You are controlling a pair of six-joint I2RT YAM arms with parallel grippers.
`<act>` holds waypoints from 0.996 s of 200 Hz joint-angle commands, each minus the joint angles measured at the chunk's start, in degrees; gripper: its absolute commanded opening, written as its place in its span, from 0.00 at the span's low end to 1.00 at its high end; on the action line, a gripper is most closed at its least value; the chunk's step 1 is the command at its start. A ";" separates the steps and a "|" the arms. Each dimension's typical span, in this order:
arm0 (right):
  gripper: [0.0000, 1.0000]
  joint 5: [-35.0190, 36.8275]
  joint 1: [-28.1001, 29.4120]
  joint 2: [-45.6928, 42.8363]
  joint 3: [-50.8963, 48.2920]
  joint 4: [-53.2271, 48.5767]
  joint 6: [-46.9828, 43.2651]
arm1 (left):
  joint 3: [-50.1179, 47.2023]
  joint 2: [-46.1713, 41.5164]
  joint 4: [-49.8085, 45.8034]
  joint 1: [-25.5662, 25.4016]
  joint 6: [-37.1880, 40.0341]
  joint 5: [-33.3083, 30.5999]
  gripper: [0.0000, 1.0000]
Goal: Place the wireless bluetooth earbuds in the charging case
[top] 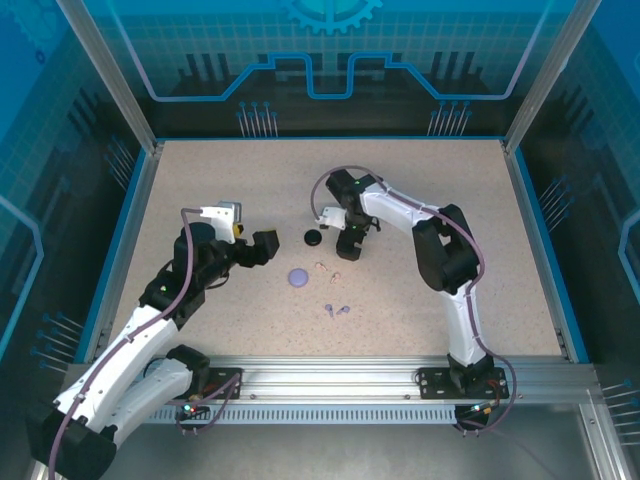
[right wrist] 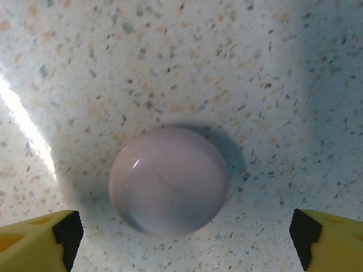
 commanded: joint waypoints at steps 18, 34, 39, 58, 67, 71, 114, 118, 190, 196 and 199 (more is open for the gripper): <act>0.98 -1.00 0.20 2.24 2.91 -2.16 2.74 | 0.07 -0.91 -0.71 0.57 -0.49 -1.28 0.98; 0.98 -1.09 -0.08 2.56 3.50 -2.39 3.45 | -0.01 -0.83 -0.63 0.63 -0.52 -1.37 0.98; 0.98 -0.91 -0.21 2.64 3.67 -2.37 3.61 | -0.05 -0.78 -0.55 0.63 -0.54 -1.40 0.98; 0.98 -0.90 -0.40 3.14 4.58 -2.77 4.48 | -0.10 -0.75 -0.37 0.63 -0.56 -1.33 0.98; 0.98 -1.32 -0.48 3.37 4.86 -2.81 4.93 | -0.12 -0.74 -0.34 0.63 -0.64 -1.31 0.98; 0.98 -1.50 -0.59 3.42 5.06 -2.88 5.09 | -0.18 -0.75 -0.36 0.63 -0.65 -1.34 0.99; 0.98 -1.57 -1.45 4.55 6.82 -4.08 6.65 | -0.18 -0.72 -0.37 0.63 -0.57 -1.23 0.99; 0.98 -1.36 -1.41 4.72 7.07 -4.26 6.71 | -0.10 -0.74 -0.37 0.63 -0.57 -1.27 0.99; 0.99 -2.06 -2.19 5.51 8.38 -4.33 9.04 | -0.36 -0.70 -0.16 0.63 -0.76 -1.08 0.99; 0.99 -2.30 -2.27 5.46 8.49 -4.25 9.39 | -0.36 -0.57 -0.10 0.63 -0.74 -1.13 0.99; 0.99 -2.35 -2.28 5.47 8.52 -4.17 9.53 | -0.36 -0.56 -0.12 0.68 -0.76 -1.18 0.99</act>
